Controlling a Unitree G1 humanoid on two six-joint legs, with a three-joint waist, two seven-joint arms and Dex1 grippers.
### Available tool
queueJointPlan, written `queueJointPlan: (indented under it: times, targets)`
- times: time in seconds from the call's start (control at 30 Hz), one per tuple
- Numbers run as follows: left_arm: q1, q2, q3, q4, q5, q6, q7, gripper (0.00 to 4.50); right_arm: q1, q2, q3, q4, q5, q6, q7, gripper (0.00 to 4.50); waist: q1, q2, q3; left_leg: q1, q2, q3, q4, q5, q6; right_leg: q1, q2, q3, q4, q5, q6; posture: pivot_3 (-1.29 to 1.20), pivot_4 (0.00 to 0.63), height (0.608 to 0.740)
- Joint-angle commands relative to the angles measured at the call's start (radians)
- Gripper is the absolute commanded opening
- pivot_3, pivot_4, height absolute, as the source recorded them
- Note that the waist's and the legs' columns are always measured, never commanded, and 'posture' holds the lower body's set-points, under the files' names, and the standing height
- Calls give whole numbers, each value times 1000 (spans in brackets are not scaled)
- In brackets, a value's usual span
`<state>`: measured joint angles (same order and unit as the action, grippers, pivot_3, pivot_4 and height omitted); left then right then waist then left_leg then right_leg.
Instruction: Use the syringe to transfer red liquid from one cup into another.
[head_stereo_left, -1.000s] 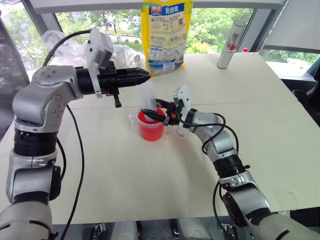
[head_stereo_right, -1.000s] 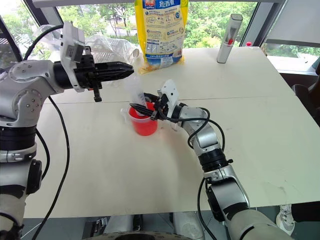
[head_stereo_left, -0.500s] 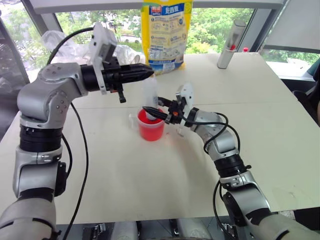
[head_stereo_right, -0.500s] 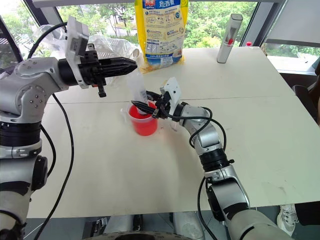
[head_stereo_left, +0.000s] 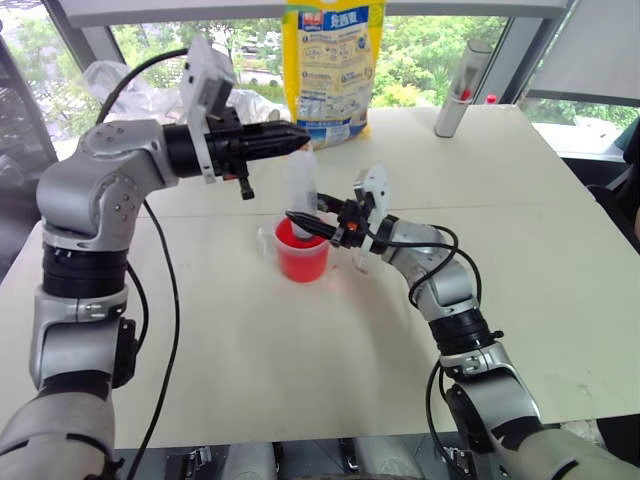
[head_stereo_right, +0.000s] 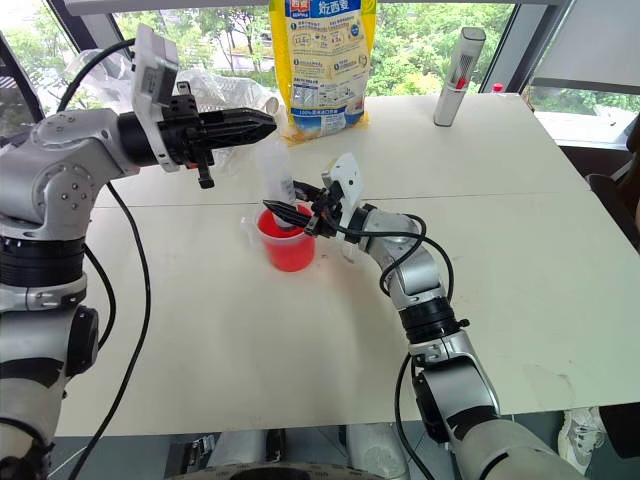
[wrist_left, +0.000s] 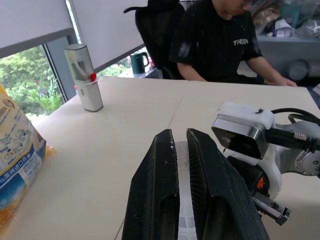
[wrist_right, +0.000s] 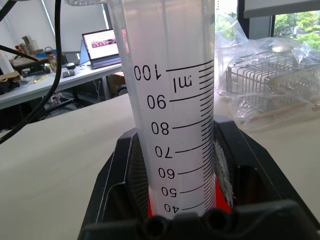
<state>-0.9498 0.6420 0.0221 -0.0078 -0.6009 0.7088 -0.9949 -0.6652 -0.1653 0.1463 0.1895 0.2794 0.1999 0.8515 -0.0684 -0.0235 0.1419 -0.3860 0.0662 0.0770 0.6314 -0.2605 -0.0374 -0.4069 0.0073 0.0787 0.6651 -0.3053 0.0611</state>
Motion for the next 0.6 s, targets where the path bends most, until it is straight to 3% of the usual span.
queueJointPlan:
  times: [0.03, 0.6]
  targets:
    - [-87, -5, 80, -17, -20, -45, 36, 55, 20, 13, 67, -28, -13, 13, 35, 1414, 0, 0, 0, 0, 0, 0, 0, 0, 0, 0, 0, 0, 0, 0, 0, 0, 150, 740]
    - [-118, -10, 93, 8, -16, -61, 44, 55, 23, 14, 75, -35, -12, 27, 41, 1414, 0, 0, 0, 0, 0, 0, 0, 0, 0, 0, 0, 0, 0, 0, 0, 0, 150, 740]
